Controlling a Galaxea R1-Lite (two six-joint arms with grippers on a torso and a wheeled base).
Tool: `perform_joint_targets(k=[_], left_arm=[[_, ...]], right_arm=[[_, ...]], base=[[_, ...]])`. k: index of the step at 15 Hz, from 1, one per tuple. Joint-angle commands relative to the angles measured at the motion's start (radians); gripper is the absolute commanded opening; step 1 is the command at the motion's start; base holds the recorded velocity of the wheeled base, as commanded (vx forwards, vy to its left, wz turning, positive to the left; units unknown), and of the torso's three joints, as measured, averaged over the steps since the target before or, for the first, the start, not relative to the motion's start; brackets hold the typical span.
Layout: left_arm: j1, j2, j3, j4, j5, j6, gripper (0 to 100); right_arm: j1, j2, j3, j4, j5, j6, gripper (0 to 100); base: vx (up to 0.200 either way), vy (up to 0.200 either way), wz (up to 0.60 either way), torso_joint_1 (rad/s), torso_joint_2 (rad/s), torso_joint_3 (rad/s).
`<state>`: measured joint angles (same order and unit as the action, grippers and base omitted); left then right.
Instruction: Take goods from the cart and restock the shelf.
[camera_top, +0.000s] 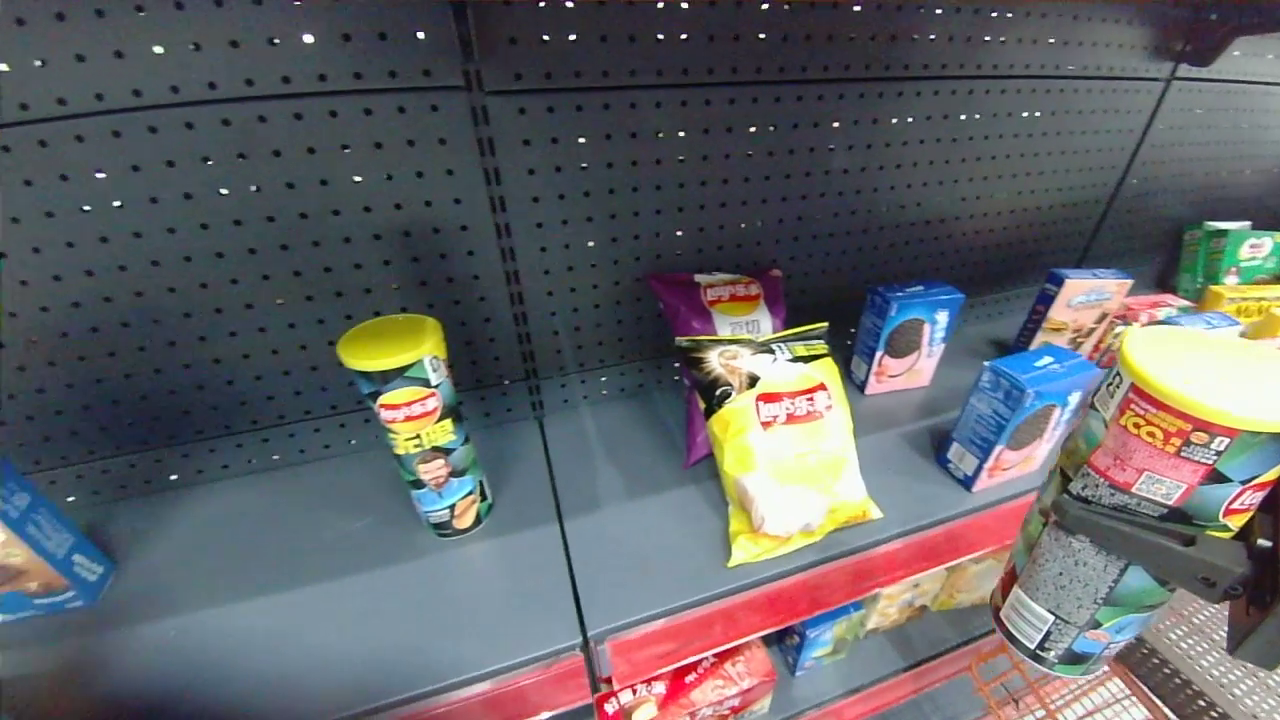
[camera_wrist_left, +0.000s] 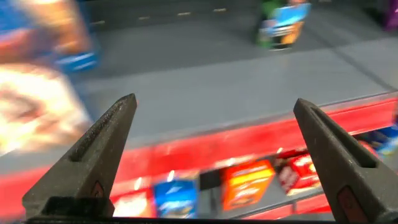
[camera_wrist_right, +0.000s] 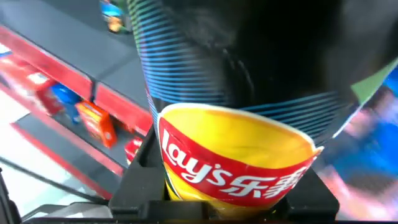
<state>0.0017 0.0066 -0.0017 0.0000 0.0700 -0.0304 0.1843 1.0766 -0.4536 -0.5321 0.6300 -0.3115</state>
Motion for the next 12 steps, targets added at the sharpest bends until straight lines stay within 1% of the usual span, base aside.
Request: perform_joint_targets(k=[1,4,12], left_arm=[[0.0,0.0,0.0,0.0,0.001,0.0,100],[0.0,0.0,0.0,0.0,0.001,0.0,100],[0.0,0.0,0.0,0.0,0.001,0.0,100]], right_arm=[[0.003,-0.001,0.001,0.0,0.0,0.0,0],[0.006,-0.001,0.012,0.0,0.0,0.002,0],[0.02,0.005,0.015,-0.002,0.002,0.026,0]], base=[[0.0,0.0,0.6,0.002,0.01,0.002],[0.0,0.0,0.6,0.002,0.01,-0.001],[0.0,0.0,0.0,0.0,0.0,0.0]])
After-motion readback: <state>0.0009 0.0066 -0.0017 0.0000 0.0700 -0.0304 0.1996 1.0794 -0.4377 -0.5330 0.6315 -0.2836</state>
